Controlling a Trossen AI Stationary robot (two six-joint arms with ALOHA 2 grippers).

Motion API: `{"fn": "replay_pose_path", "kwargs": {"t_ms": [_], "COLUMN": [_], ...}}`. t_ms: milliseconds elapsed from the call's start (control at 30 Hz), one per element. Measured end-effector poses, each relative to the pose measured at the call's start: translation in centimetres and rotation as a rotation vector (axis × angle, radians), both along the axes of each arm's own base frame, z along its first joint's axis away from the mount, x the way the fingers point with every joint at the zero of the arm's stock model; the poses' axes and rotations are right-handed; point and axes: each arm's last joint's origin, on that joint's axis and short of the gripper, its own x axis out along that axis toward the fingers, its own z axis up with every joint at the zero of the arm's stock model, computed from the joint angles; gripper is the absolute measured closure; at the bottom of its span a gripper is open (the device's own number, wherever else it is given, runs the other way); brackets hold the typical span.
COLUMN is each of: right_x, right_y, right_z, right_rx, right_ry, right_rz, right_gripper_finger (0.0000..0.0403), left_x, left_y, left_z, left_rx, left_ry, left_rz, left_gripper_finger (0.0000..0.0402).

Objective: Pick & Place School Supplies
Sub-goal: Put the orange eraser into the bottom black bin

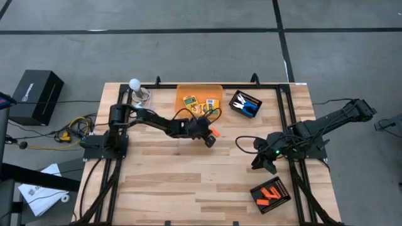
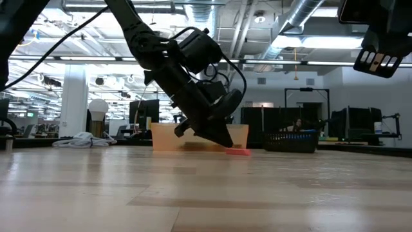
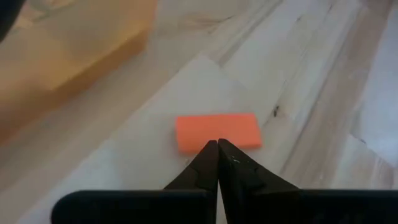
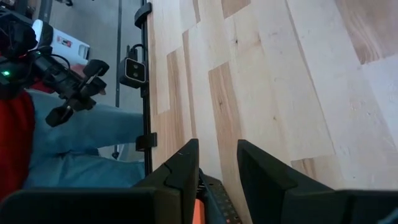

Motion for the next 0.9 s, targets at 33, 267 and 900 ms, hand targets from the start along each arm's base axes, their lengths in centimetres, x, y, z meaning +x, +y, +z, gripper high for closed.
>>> {"fn": "replay_pose_path", "kwargs": {"t_ms": [33,267,900], "right_x": [0.0,0.1,0.1], "right_y": [0.0,-0.2,-0.2], "right_z": [0.0,0.0,0.0], "right_rx": [0.0,0.0,0.001], "right_ry": [0.0,0.0,0.0], "right_rz": [-0.003,-0.012,-0.012], "right_gripper_finger": [0.0301,0.0301,0.0301], "left_x": [0.0,0.1,0.3], "left_y": [0.2,0.6,1.4], "left_z": [0.0,0.1,0.4], "left_rx": [-0.001,-0.003,0.008], "left_ry": [-0.001,-0.012,-0.042], "left_rz": [0.0,-0.028,-0.032], "left_gripper_finger": [0.0401,0.0401,0.0401]}}
